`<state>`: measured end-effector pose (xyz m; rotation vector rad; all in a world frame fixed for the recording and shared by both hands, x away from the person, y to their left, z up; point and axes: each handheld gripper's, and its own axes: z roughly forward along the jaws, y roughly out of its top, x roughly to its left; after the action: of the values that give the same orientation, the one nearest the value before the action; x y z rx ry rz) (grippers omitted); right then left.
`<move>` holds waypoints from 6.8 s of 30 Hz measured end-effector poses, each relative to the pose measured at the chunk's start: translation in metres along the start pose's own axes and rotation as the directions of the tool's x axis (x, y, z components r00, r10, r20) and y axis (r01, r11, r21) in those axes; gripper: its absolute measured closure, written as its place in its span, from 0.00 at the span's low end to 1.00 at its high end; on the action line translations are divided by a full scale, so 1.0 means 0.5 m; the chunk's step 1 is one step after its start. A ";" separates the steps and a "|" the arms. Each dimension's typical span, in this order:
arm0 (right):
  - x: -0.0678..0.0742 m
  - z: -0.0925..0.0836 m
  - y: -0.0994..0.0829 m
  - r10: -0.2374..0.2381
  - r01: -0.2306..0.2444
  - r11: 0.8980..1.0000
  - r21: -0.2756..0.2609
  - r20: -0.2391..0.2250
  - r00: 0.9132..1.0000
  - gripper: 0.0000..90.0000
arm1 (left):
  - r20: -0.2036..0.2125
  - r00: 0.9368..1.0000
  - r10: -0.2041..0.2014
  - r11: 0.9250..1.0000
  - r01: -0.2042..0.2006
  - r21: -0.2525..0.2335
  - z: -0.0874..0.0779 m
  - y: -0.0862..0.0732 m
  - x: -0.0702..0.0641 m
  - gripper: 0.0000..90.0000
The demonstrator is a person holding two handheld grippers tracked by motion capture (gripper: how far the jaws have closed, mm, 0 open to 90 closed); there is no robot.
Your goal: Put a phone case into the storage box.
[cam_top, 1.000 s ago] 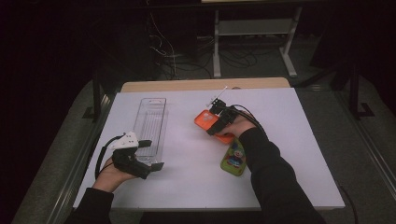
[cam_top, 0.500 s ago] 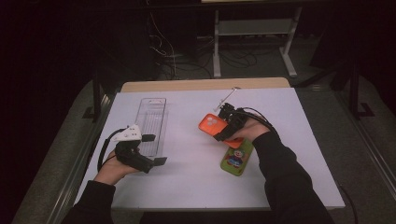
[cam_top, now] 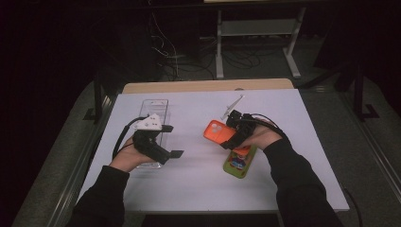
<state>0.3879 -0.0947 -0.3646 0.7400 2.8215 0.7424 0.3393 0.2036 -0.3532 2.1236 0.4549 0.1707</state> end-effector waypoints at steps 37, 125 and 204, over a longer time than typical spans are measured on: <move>0.090 0.010 -0.031 -0.291 0.293 0.956 -0.021 -0.183 0.939 0.17 | 0.306 0.927 0.217 0.940 -0.283 0.191 0.168 0.070 -0.045 0.00; 0.035 -0.044 -0.209 0.305 -0.273 0.895 -0.352 0.037 0.952 0.00 | -0.049 0.996 -0.078 0.948 0.089 0.306 0.156 0.017 -0.035 0.17; 0.137 0.023 -0.169 -0.183 0.365 0.914 -0.180 0.620 0.763 0.00 | -0.072 0.994 -0.082 0.947 0.100 0.304 0.148 0.011 -0.039 0.17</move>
<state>0.2950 -0.1204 -0.4164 0.3913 2.1197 0.6982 0.3441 0.1359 -0.3892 2.4011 0.6485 0.1147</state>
